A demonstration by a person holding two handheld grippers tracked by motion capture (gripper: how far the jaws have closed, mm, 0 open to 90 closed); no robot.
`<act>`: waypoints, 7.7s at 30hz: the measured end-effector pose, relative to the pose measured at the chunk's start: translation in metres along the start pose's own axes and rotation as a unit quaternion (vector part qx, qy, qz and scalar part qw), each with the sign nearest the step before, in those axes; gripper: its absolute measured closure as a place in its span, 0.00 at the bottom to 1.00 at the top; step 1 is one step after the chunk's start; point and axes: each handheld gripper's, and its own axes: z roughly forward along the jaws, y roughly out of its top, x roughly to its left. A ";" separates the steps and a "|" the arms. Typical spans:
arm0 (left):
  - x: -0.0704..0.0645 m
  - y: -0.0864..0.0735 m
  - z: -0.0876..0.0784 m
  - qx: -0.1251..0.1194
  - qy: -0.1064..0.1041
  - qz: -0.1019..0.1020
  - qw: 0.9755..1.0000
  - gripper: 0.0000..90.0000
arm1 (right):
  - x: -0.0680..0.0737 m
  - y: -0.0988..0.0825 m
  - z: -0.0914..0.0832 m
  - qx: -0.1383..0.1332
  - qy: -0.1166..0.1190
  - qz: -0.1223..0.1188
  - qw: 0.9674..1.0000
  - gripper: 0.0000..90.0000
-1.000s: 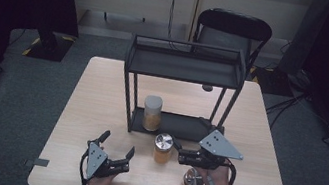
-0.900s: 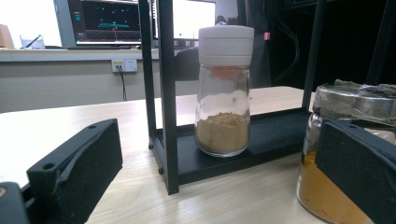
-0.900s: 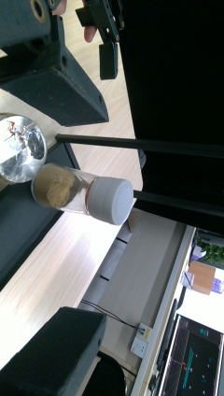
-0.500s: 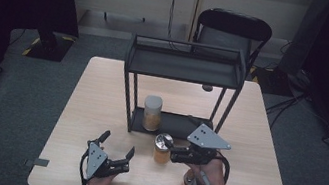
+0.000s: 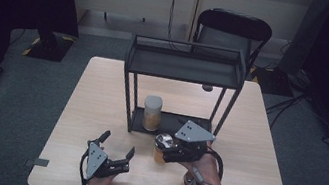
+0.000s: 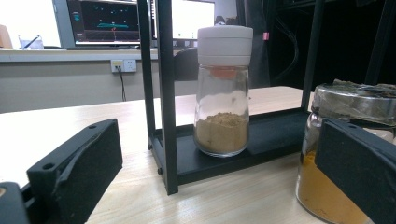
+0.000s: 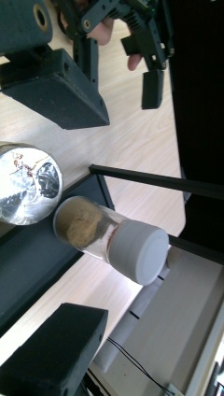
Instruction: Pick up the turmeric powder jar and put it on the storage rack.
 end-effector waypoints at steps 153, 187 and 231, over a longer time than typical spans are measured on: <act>0.002 0.000 0.000 -0.001 -0.004 -0.002 1.000 0.00 | -0.036 0.061 0.045 0.191 0.071 0.029 0.979 0.38; 0.001 0.000 0.000 -0.001 -0.003 0.001 1.000 0.00 | -0.044 0.076 0.043 0.166 0.007 0.064 0.984 0.38; 0.001 0.000 0.000 -0.001 -0.003 0.001 1.000 0.00 | -0.065 0.075 0.088 0.210 -0.047 0.105 0.971 0.38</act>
